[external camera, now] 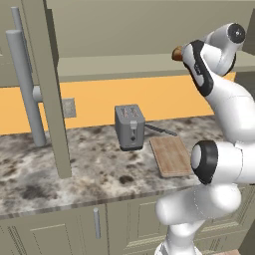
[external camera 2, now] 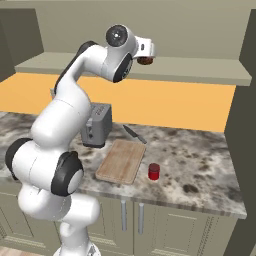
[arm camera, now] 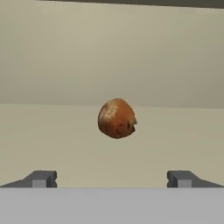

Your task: Pick the bread, place it on the cutting board, pick the jam, place it on the counter, and close the cabinet.

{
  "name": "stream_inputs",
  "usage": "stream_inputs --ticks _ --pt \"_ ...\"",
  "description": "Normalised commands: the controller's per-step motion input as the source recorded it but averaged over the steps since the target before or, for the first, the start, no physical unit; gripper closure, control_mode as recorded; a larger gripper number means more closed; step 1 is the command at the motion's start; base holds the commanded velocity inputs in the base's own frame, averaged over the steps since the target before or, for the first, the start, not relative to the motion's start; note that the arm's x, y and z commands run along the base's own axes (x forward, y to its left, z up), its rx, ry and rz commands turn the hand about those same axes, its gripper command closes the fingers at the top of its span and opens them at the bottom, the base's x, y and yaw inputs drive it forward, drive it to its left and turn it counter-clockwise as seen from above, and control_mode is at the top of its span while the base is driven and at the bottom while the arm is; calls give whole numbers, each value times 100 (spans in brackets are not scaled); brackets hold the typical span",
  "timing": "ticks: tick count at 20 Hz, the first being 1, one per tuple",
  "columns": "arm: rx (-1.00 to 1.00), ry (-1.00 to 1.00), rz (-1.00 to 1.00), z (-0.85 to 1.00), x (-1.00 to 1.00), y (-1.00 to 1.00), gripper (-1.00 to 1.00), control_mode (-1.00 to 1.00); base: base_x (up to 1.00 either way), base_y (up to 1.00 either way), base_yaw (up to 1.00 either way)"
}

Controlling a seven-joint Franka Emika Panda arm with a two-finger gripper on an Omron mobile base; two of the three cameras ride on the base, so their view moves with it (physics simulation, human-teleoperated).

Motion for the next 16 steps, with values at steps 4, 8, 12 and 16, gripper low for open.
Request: stream_inputs --ticks 4,8,12,16 --pt "0 0 0 -11 33 0 -100 -100 0 0 0" --pt "0 0 0 -26 35 0 -100 -100 0 0 0" --pt "0 0 0 -26 40 0 -100 -100 0 0 0" --pt "0 0 0 -14 44 0 -100 -100 0 0 0"
